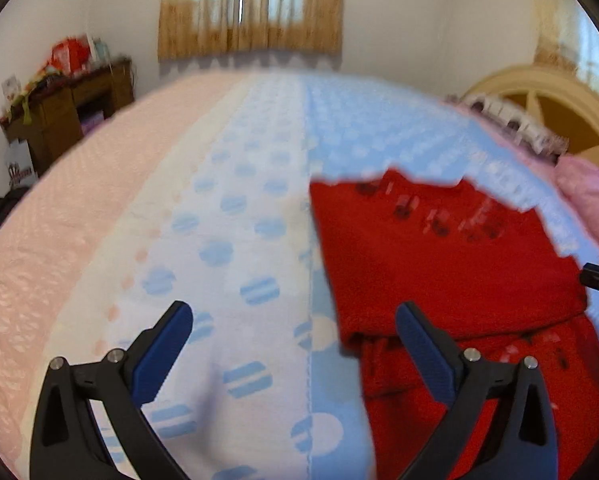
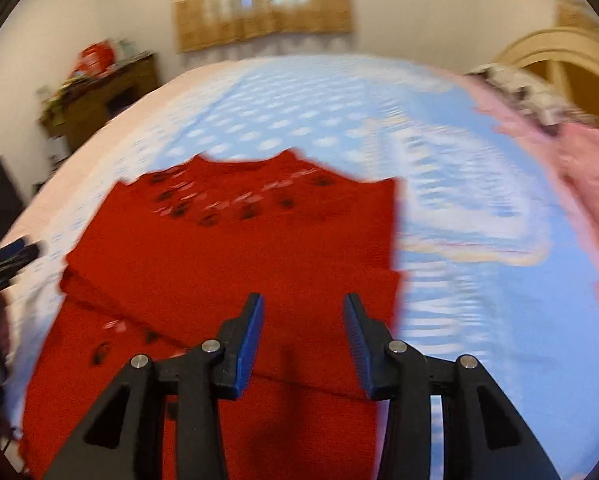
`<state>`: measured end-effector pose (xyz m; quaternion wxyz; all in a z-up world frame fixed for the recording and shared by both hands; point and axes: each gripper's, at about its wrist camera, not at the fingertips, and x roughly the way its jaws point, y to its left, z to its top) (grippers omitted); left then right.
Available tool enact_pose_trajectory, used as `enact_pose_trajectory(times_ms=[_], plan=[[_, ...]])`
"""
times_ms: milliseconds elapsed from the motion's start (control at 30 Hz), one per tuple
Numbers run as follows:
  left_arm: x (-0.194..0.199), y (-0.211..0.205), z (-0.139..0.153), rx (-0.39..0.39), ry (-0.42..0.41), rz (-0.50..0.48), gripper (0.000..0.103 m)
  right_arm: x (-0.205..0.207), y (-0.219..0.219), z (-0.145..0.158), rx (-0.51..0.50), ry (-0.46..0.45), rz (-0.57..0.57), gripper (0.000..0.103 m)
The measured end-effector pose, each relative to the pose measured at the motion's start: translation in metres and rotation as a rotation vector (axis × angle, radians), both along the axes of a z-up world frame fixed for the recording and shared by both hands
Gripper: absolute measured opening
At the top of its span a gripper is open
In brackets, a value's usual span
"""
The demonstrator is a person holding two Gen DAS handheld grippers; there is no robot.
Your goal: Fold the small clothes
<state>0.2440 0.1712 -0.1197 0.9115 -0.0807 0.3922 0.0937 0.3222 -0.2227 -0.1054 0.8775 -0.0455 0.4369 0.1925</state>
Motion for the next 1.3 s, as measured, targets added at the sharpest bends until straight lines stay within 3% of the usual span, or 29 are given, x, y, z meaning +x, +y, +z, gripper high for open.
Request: enact_pose_trajectory(times_ms=[133, 200, 267, 400, 500, 533, 667, 867, 1300], plan=[[0.016, -0.006, -0.037, -0.027, 0.104, -0.039, 0.103, 0.02, -0.001, -0.036, -0.081, 0.096, -0.05, 0.042], [0.015, -0.002, -0.035, -0.044, 0.101, -0.037, 0.103, 0.024, -0.02, -0.039, 0.03, 0.112, -0.067, 0.042], [0.009, -0.001, -0.03, -0.054, 0.082, -0.03, 0.103, 0.019, -0.026, -0.032, 0.048, 0.103, -0.068, 0.042], [0.001, -0.01, -0.028, -0.021, 0.071, -0.034, 0.103, -0.004, -0.021, -0.017, 0.036, 0.041, -0.036, 0.045], [0.005, -0.017, -0.031, 0.001, 0.108, -0.042, 0.103, 0.001, -0.014, -0.044, -0.09, 0.089, -0.034, 0.046], [0.003, -0.018, -0.03, 0.003, 0.109, -0.042, 0.103, 0.0, -0.015, -0.045, -0.084, 0.079, -0.035, 0.046], [-0.011, -0.023, -0.022, 0.007, 0.086, -0.052, 0.103, -0.007, -0.019, -0.034, -0.038, 0.064, -0.064, 0.046], [-0.033, -0.033, -0.011, 0.026, 0.039, -0.062, 0.103, -0.025, -0.018, -0.029, -0.057, 0.026, -0.06, 0.046], [-0.061, -0.046, 0.004, 0.028, -0.011, -0.099, 0.103, -0.053, -0.021, -0.027, -0.054, 0.035, -0.063, 0.047]])
